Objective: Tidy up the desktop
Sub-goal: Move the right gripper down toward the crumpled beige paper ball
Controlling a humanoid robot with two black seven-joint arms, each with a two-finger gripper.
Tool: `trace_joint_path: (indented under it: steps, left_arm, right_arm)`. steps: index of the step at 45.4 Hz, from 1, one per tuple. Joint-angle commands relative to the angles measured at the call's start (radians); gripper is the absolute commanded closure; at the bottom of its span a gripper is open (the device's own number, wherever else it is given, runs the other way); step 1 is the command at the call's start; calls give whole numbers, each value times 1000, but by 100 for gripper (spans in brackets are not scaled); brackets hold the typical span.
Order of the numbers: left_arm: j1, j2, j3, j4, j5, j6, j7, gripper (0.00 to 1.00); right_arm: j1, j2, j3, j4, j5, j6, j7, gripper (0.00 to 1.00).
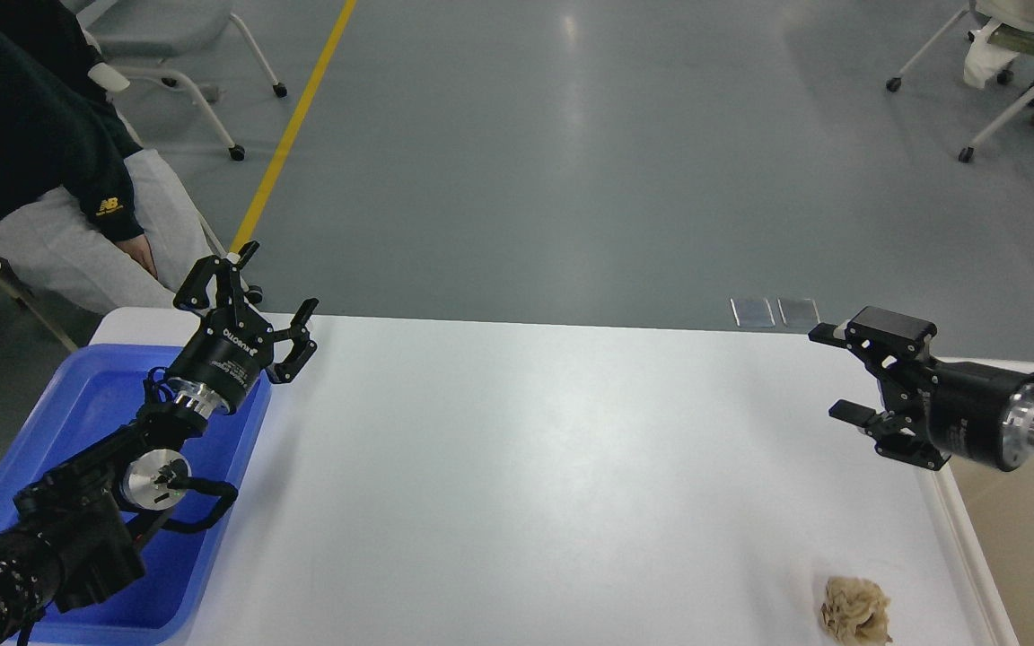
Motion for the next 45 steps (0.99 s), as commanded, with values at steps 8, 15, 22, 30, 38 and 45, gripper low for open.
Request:
trace_joint_path:
  steps: [8, 15, 22, 30, 38, 45]
  left_arm:
    - [0, 0, 2, 0, 0, 0, 1, 0]
    - [0, 0, 2, 0, 0, -2, -1, 0]
    - [0, 0, 2, 0, 0, 0, -1, 0]
    - [0, 0, 0, 0, 0, 0, 1, 0]
    - [0, 0, 0, 0, 0, 0, -1, 0]
    - [0, 0, 2, 0, 0, 0, -1, 0]
  right_arm:
    - [9, -46, -398, 99, -340, -250, 9, 0]
    - [-1, 25, -470, 56, -561, -420, 15, 0]
    - [-1, 43, -499, 5, -643, -450, 15, 0]
    - [-14, 72, -556, -1, -700, -505, 17, 0]
    - [-29, 109, -588, -50, -730, -530, 19, 0]
    - [-52, 143, -591, -90, -753, -540, 26, 0]
